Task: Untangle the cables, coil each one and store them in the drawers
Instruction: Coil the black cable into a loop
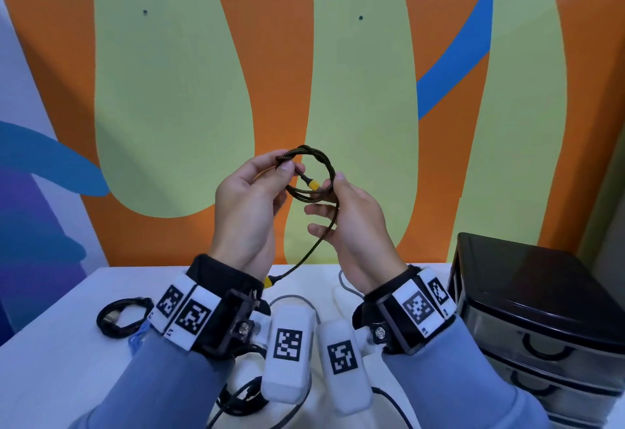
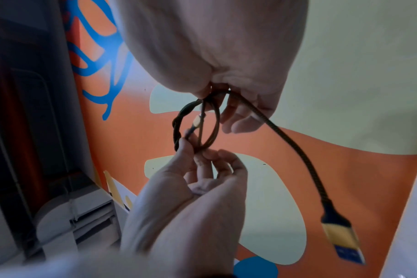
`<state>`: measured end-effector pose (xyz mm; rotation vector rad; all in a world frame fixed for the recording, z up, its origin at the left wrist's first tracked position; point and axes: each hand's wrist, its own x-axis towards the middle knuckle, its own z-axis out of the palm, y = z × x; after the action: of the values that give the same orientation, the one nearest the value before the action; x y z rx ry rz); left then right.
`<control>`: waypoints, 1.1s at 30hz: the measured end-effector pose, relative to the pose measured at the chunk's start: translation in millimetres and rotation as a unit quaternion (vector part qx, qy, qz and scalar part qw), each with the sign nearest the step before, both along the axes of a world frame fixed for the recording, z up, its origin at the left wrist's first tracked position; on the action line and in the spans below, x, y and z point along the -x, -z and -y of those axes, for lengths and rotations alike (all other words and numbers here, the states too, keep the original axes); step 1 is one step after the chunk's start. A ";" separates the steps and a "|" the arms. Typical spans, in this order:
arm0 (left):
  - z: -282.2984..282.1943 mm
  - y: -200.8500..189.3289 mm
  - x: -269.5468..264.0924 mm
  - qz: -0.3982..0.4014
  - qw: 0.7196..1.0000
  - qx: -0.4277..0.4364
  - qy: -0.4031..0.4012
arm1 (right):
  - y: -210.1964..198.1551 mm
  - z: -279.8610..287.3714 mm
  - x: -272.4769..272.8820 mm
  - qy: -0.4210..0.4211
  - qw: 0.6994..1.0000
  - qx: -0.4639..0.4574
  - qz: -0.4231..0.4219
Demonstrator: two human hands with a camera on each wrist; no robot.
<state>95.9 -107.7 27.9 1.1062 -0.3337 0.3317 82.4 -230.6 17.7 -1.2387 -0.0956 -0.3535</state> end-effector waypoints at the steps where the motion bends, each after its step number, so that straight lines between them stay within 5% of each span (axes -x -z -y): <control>1: 0.2 -0.2 -0.7 -0.012 0.999 0.011 0.030 | -1.1 2.2 -0.5 -0.001 1.000 -0.013 0.004; 10: 0.9 -0.9 2.9 -0.089 0.964 0.113 0.223 | -9.1 18.0 -0.2 -0.051 0.996 -0.071 0.019; 14: 2.8 -0.9 7.0 -0.076 0.962 0.094 0.246 | -12.1 22.6 2.1 -0.086 0.990 -0.113 0.003; 17: 8.7 -1.2 8.3 -0.017 0.993 -0.051 0.109 | -15.1 28.5 0.8 -0.108 0.981 -0.161 -0.001; 21: 10.6 1.9 9.7 0.107 0.962 -0.250 -0.036 | -14.8 27.8 -3.0 -0.093 0.967 -0.238 0.013; 26: -6.0 4.4 6.2 0.048 0.891 -0.441 0.099 | -18.6 41.3 -4.2 -0.083 0.953 -0.284 0.059; 28: -12.5 4.0 3.3 0.054 0.900 -0.418 0.114 | -18.8 48.0 -3.0 -0.092 0.954 -0.277 0.067; 33: -26.4 -2.3 -5.2 0.004 0.972 -0.228 0.064 | -22.7 48.5 5.2 -0.102 0.957 -0.265 0.063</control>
<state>101.1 -81.3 30.2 1.5250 -0.5029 0.1457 77.3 -279.1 40.4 -0.6661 -0.2215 -0.2544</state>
